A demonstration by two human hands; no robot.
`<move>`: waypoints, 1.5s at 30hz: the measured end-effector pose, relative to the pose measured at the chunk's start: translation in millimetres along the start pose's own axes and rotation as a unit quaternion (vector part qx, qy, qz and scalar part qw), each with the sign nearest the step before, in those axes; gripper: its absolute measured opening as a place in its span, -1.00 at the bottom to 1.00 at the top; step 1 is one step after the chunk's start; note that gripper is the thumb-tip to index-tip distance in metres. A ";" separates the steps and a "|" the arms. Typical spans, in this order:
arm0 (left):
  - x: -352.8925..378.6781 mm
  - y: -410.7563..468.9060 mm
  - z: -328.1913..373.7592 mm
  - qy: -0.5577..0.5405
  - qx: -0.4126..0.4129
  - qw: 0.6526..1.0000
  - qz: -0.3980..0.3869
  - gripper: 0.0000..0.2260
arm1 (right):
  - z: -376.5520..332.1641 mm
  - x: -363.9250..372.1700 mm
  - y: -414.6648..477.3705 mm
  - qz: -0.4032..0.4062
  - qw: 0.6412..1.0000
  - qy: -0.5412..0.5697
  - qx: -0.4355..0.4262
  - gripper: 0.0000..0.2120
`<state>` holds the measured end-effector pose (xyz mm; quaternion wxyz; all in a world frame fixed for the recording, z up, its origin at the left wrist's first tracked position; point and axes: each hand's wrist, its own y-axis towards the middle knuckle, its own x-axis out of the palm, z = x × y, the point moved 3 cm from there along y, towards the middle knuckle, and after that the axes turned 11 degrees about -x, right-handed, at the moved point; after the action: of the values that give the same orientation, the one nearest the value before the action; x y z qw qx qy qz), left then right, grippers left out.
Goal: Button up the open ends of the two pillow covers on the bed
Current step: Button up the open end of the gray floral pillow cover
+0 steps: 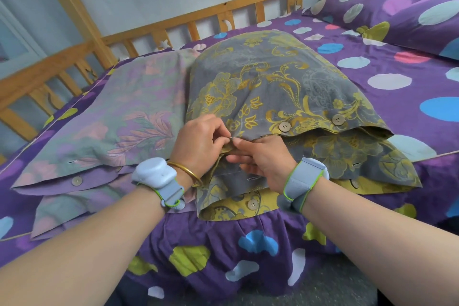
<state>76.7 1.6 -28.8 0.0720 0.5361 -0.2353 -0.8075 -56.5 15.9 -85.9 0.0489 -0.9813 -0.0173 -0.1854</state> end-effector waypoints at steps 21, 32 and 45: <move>28.5 -26.9 -14.1 -0.254 -0.187 0.941 -0.125 -0.79 | 28.5 -20.5 -21.4 0.003 0.990 -0.142 -0.008 -0.81; 53.8 -64.6 5.9 0.069 0.137 0.983 -0.103 -0.60 | 67.3 -53.7 -47.6 -0.013 0.967 -0.178 0.184 -0.80; 71.5 -69.7 15.0 0.225 0.155 0.961 -0.043 -0.70 | 95.9 -64.0 -50.6 0.089 0.966 -0.088 0.226 -0.83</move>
<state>43.0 41.0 -115.5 0.0040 0.7185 -0.3118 -0.6217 -84.0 75.1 -193.6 0.2836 -0.9549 0.0246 -0.0848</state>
